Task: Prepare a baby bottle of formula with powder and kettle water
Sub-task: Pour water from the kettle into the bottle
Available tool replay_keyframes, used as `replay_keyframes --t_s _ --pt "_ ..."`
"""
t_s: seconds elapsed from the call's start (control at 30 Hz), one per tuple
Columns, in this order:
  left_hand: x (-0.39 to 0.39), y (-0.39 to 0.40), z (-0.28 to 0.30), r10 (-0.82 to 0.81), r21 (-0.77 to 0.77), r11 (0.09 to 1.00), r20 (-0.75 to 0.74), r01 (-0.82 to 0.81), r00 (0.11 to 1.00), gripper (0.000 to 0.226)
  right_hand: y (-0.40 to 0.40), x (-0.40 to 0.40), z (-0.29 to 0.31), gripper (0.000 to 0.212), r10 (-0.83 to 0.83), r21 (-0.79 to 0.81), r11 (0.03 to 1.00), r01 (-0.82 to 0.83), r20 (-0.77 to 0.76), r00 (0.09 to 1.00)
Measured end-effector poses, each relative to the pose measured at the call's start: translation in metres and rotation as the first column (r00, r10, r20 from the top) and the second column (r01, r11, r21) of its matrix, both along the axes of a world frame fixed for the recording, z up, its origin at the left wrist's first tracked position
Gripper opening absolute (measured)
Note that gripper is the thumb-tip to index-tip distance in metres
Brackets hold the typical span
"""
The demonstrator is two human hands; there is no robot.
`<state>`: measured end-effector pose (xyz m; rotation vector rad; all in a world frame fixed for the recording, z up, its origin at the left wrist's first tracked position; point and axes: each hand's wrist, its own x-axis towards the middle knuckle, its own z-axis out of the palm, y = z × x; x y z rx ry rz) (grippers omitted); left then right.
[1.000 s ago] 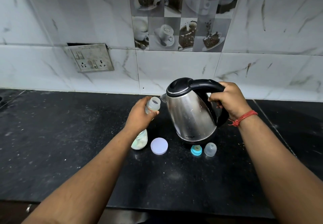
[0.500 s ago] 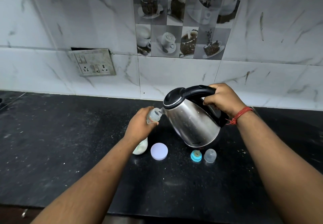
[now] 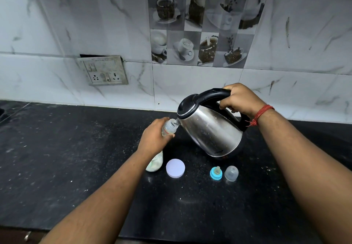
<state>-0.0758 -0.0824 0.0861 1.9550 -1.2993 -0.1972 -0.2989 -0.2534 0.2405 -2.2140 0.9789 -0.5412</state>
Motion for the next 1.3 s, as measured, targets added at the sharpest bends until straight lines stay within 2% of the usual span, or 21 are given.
replay_keyframes --t_s 0.3,0.6,1.03,1.3 --pt "0.005 -0.009 0.005 0.010 0.000 1.000 0.011 -0.010 1.000 0.061 -0.011 0.010 0.016 0.021 0.009 -0.011 1.000 -0.010 -0.037 0.999" --pt "0.012 -0.022 0.011 0.016 -0.030 0.999 0.012 -0.016 1.000 0.060 -0.021 0.021 0.027 0.014 0.037 -0.040 0.998 -0.039 -0.059 0.998" --pt "0.025 -0.034 0.013 0.019 0.007 1.000 0.047 -0.020 0.999 0.070 -0.035 0.036 0.033 0.023 0.051 -0.080 0.995 -0.059 -0.095 0.994" --pt "0.027 -0.037 0.013 0.026 0.007 1.000 0.031 -0.026 0.999 0.069 -0.041 0.038 0.040 0.016 0.070 -0.105 0.991 -0.081 -0.106 0.992"
